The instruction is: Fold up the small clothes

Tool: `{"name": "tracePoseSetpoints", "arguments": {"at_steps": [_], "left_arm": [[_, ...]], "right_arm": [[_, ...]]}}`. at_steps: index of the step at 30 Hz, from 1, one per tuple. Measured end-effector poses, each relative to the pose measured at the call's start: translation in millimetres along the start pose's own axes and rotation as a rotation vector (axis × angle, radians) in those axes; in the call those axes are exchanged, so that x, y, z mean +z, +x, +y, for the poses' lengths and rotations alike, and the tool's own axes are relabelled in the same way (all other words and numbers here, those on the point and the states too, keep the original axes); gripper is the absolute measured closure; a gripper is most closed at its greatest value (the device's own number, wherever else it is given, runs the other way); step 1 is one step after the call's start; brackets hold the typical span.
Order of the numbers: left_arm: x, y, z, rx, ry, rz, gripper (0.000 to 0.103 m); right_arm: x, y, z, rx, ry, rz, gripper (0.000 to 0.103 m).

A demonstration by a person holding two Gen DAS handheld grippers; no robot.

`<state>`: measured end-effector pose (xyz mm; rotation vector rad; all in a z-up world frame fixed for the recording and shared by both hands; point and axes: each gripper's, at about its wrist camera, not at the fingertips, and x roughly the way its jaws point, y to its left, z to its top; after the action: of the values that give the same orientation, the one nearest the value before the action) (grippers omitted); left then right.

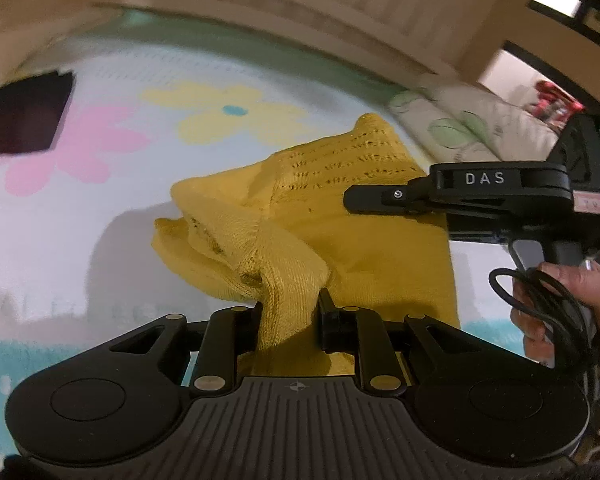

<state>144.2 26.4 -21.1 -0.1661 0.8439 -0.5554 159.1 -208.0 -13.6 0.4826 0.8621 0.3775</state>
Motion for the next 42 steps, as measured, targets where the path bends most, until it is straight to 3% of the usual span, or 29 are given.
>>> {"name": "tracePoseSetpoints", "arguments": {"at_steps": [5,10,14,16,19,22,27,30,37,42], "left_arm": [[-27.7,-22.0,-20.8,-0.026,-0.013,-0.003,0.083],[-65.6,-23.8,-29.9,-0.036,-0.027,0.059,0.082],[-104.9,-0.2,-24.7,0.028,-0.023,0.242,0.078],[-127.9,14.9,-18.9,0.081,-0.011,0.354,0.075],[-131.6,7.7,-19.7,0.084,0.036,0.309,0.07],[-120.9,-7.2,-18.4,0.088,0.022,0.223,0.07],[-85.0,-7.2,-22.8,0.101,-0.002,0.113,0.069],[-72.5,6.5,-23.2,0.081,-0.04,0.116,0.061],[-60.1,52.5,-7.8,0.053,-0.176,0.193,0.061],[-61.6,72.8,-9.1,0.091,-0.15,0.192,0.062]], "right_arm": [[-21.4,-42.6,4.3,0.001,0.024,-0.03,0.063],[-54.5,-62.1,0.2,0.002,0.04,-0.008,0.063],[-81.8,-58.8,-20.6,-0.051,0.059,0.062,0.062],[-95.9,-45.6,-39.6,-0.141,0.058,0.116,0.058],[-112.8,-30.9,-68.1,-0.308,0.056,0.164,0.046],[-108.3,-44.4,-75.4,-0.275,0.112,0.101,0.043],[-89.5,-73.5,-59.7,-0.211,0.067,-0.02,0.036],[-82.7,-79.0,-55.0,-0.203,0.06,-0.05,0.036],[-86.7,-80.4,-49.3,-0.166,0.05,-0.043,0.036],[-97.1,-92.9,-52.6,-0.176,0.01,-0.034,0.035]]}}
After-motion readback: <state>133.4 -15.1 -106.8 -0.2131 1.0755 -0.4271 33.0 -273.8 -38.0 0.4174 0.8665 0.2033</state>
